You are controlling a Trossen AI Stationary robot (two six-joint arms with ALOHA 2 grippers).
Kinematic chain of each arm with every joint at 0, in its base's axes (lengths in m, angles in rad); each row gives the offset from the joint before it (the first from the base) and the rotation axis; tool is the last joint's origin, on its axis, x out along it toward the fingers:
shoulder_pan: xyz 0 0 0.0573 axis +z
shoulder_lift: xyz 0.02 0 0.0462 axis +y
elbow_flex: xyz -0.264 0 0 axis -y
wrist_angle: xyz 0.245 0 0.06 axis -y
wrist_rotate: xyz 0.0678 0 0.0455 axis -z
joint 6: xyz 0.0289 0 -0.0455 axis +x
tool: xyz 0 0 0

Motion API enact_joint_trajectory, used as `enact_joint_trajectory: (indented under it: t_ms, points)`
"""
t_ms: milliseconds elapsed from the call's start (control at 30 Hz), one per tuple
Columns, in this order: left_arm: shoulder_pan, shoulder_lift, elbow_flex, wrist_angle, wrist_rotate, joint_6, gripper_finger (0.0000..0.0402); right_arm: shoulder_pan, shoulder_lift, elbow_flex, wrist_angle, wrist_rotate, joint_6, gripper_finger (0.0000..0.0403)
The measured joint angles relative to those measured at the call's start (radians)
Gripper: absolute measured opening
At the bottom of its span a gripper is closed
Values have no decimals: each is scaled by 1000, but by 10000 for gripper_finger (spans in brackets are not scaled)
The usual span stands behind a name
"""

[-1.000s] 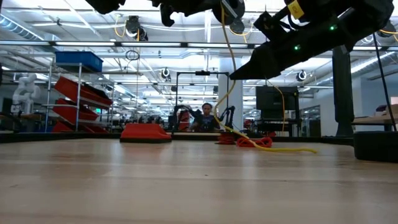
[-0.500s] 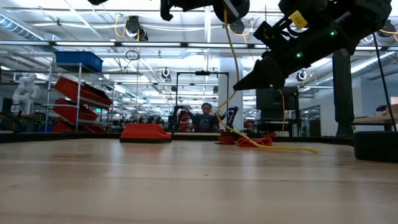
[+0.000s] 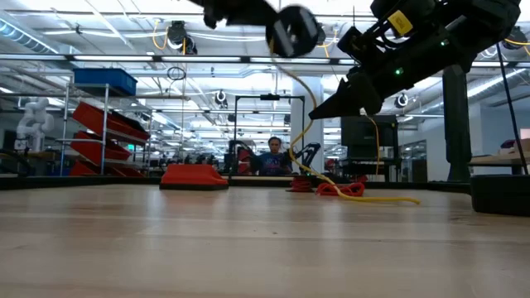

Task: Coil cords
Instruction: Coil the yellow wire onto spool

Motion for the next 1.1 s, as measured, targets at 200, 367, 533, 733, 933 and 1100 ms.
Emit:
enact_joint_trajectory:
  t_ms: [200,367,533,733,933,1100]
  points:
    - [0,0,0,-179,0,2,0,1,-57,0,-67,-2,55,1]
    - [6,13,0,-216,-79,31,0,5,-118,0,-92,-57,106,0]
    - [29,52,0,-202,-151,76,0,15,-153,0,-104,-92,135,0]
    - [64,121,0,-132,-186,90,0,27,-157,0,-111,-105,157,0]
    - [97,194,0,12,-244,136,0,29,-157,16,-108,-105,190,0]
    - [119,248,7,163,-256,142,0,29,-155,52,-104,-100,201,0]
